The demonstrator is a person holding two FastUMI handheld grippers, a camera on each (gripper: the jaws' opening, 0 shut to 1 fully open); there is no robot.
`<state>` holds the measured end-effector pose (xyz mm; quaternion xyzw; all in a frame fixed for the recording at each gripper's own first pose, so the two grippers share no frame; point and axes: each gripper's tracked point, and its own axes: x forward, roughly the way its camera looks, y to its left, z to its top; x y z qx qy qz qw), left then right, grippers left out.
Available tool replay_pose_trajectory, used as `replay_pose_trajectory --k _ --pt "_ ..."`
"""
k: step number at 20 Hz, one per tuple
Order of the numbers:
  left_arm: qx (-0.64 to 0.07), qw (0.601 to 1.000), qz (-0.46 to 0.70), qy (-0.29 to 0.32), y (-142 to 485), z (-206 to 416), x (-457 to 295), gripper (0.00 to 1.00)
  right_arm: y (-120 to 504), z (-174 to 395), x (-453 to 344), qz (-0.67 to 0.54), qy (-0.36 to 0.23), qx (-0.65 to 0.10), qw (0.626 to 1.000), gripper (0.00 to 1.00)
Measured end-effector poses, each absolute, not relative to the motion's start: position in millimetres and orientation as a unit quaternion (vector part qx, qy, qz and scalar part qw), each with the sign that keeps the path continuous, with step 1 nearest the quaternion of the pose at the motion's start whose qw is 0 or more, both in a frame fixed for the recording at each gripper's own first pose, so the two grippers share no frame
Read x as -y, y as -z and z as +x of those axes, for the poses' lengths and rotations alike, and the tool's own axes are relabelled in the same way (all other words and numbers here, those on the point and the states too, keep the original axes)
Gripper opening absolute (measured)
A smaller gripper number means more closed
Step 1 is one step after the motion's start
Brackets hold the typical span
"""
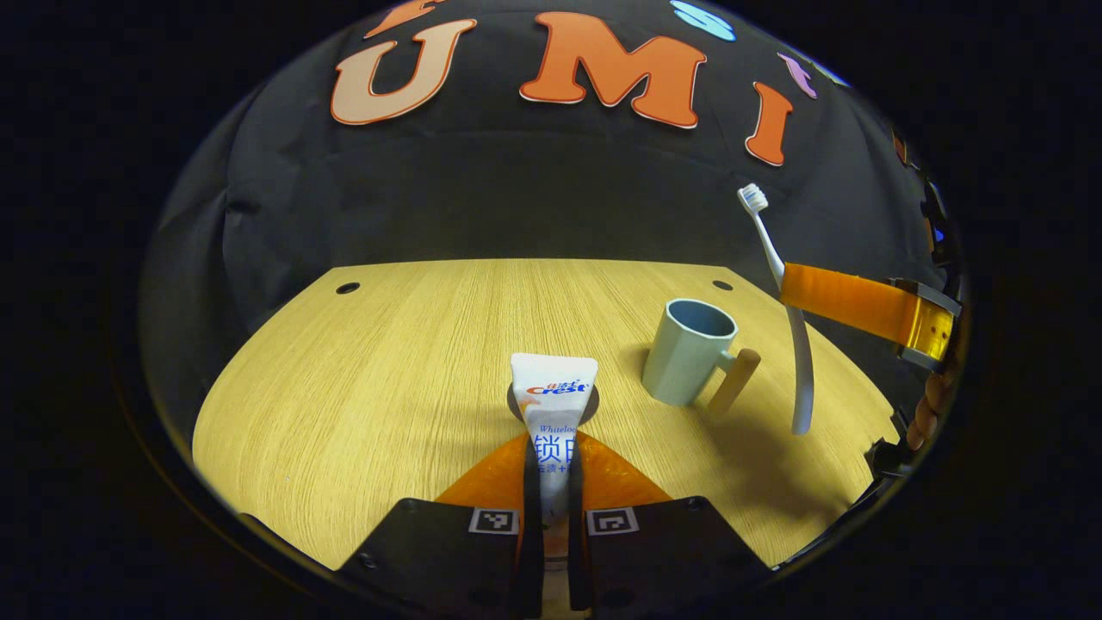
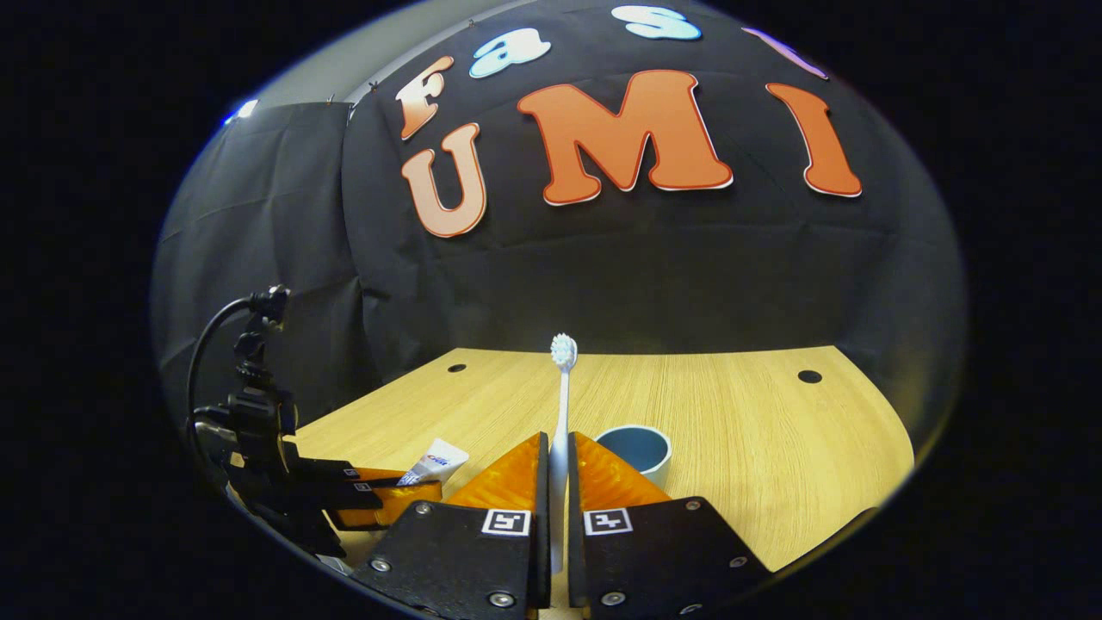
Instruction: Put the toothbrush and toothpaste on the desktop into the cup, then pick up the cup and place it on the coaster on the desktop.
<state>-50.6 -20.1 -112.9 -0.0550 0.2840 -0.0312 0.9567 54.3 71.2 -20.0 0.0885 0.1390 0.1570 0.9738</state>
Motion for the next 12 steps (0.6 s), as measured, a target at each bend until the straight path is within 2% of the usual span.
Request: replay_pose_trajectory --k 12 --pt "-0.244 0.968 -0.050 0.024 139.6 -54.2 24.5 0.15 -5.3 104.8 -51.3 0.101 -0.139 -0.046 0.984 0.07"
